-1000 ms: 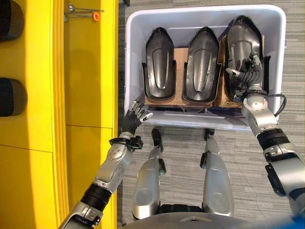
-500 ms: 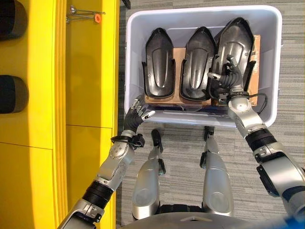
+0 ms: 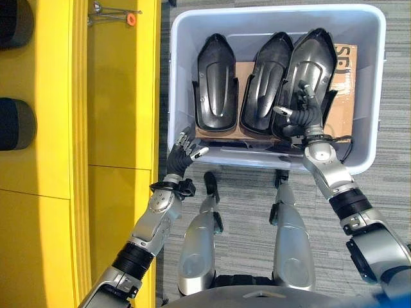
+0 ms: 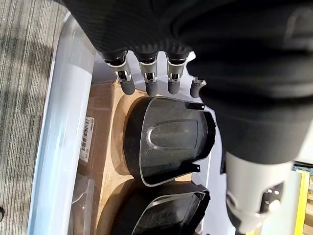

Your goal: Move parts from the plastic box to the shelf.

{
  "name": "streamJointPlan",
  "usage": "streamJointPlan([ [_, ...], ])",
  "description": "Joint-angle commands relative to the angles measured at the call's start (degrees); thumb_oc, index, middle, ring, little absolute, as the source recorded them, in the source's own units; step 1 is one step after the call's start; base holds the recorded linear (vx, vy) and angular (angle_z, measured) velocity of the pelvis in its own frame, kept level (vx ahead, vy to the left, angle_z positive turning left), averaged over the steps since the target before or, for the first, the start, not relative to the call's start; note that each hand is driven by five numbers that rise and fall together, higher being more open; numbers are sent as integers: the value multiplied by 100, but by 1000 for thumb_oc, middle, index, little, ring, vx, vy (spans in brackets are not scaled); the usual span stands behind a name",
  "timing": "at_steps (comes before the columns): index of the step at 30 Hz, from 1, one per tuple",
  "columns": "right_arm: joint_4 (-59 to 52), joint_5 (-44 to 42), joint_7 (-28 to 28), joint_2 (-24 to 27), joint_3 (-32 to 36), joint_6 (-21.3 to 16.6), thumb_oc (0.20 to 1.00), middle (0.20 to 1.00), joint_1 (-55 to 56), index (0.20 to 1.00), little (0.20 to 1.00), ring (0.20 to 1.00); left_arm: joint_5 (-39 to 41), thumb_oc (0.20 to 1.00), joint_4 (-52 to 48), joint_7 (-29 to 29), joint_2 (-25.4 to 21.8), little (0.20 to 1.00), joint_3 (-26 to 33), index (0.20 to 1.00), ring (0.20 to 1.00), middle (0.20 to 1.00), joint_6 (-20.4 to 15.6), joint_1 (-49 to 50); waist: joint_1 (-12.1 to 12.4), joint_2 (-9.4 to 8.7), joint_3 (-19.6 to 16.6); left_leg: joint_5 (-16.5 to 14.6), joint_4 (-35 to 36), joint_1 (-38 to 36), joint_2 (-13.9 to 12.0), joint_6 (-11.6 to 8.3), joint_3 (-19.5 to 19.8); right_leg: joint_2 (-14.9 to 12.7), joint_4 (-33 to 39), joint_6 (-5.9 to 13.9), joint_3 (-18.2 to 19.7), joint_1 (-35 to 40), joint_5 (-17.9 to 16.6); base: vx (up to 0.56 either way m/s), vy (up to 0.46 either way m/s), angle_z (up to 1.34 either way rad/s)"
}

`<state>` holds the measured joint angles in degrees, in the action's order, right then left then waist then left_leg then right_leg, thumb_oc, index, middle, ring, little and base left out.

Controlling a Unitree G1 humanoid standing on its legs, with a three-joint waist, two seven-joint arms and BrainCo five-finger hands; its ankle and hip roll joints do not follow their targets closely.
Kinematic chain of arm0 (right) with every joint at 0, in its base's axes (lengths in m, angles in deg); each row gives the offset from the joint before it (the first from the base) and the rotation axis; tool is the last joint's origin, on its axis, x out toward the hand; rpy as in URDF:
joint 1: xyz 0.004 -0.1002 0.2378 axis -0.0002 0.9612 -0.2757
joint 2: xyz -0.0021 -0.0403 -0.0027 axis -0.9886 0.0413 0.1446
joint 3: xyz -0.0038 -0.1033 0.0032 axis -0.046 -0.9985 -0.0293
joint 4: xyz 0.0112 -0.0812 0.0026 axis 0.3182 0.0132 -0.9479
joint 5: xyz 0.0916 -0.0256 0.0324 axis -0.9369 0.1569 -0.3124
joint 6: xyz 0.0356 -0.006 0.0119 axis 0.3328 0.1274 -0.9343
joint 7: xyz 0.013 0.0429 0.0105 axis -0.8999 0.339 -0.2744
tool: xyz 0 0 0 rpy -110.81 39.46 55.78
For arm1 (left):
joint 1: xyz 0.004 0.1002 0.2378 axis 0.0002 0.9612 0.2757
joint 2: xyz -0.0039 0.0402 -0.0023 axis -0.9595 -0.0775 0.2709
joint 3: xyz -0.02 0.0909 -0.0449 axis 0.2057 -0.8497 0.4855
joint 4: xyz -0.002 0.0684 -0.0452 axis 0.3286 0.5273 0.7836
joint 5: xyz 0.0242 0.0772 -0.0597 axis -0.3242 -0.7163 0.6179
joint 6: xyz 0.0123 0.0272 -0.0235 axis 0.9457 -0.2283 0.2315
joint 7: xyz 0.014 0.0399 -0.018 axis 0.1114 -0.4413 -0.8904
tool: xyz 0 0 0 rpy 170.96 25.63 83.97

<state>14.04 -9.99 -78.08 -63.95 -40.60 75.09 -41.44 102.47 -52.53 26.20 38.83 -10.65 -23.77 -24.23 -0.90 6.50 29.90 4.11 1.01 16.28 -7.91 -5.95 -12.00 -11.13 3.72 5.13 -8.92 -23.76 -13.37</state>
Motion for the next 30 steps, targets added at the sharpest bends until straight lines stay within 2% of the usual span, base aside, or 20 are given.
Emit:
streamJointPlan([
  [1,-672,106,-307,-159,353,-466,1000,1000,-15,1000,1000,1000,-183,1000,-254,39,-101,1000,161,1000,1000,1000,-271,173,-55,-201,-45,17,-359,398,-181,14,160,-400,-1113,366,41,-137,1122,0,0,0],
  [7,-1592,477,-558,-115,667,-649,1000,1000,250,1000,1000,1000,-248,1000,-298,83,-92,1000,187,1000,1000,1000,-269,178,-145,-236,-86,-12,-367,382,-184,11,130,-385,-1111,378,89,-142,1132,3,3,-1],
  [16,-2229,653,-642,-218,729,-782,1000,1000,665,1000,1000,1000,-326,1000,-377,156,-93,1000,223,1000,1000,1000,-267,249,-226,-269,-99,-26,-396,405,-197,16,139,-360,-1139,372,117,-179,1151,1,1,0],
  [30,-1813,863,-1000,-240,765,-636,1000,1000,750,1000,1000,1000,-332,1000,-386,264,-103,1000,239,1000,1000,1000,-331,349,-228,-248,-41,-10,-402,474,-175,15,161,-372,-1159,373,98,-230,1137,0,0,0],
])
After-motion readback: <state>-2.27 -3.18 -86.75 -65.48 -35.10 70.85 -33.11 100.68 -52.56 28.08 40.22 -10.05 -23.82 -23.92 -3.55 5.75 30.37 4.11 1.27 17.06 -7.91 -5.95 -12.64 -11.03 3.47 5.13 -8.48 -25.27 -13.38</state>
